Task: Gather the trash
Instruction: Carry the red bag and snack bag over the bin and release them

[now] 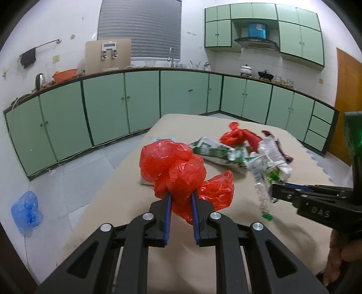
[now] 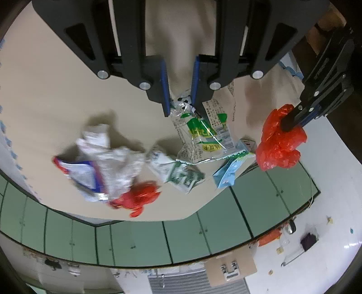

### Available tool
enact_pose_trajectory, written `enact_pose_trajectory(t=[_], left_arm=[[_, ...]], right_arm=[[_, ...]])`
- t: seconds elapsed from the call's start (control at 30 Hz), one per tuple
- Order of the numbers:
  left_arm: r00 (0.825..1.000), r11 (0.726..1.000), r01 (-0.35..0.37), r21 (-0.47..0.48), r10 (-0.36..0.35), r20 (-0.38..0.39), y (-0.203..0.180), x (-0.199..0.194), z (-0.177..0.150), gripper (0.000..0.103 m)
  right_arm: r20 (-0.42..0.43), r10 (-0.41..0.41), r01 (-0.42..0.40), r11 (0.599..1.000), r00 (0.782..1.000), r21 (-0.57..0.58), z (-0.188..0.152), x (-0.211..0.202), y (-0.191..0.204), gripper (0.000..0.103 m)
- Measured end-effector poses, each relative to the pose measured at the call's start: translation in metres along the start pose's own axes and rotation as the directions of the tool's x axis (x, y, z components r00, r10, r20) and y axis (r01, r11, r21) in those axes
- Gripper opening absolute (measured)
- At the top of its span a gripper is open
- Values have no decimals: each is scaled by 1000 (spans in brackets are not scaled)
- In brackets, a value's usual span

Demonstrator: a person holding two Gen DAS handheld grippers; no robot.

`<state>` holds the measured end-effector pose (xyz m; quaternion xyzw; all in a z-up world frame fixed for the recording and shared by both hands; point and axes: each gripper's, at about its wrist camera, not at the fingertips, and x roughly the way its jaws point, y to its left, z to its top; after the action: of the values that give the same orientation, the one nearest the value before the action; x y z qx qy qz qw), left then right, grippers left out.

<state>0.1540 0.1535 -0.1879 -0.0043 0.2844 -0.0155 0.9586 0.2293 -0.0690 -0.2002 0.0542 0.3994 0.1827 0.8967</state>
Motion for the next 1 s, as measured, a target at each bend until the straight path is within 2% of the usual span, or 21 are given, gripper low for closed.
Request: enact_pose_trajectory(t=[0.17,0.33,0.5,0.57,0.73,0.8,0.87,1.0], left_arm=[[999,998,50,28,-50,5,-35,-10,3,16],[990,987,138,85,-138,-1,-90,-17,5,16],[972,959,235,160,-236,-12,-155,-22,8,16],[959,940,283,191,-283,-25,-187,-22,9,16],[912,875,408,261,-402,-78,-268,-19,6,16],[886,837,463,293,-451,-112,-304,-17,1,16],[849,787,527,320,-505,-156,-347,-15,-5,16],[797,706,603,372,-552,-245,-416,-7,-28,16]], right_arm=[[33,-49,48,998,998,39,-12,-49,-38,16],[43,-138,131,982,989,138,-34,-102,-101,16],[57,-247,227,944,967,238,-65,-153,-163,16],[58,-290,263,923,955,282,-79,-171,-186,16],[17,-404,364,839,914,405,-126,-207,-254,16],[-12,-439,397,800,898,450,-144,-217,-279,16],[-46,-456,417,761,889,497,-162,-222,-305,17],[-107,-479,449,689,871,569,-191,-230,-350,17]])
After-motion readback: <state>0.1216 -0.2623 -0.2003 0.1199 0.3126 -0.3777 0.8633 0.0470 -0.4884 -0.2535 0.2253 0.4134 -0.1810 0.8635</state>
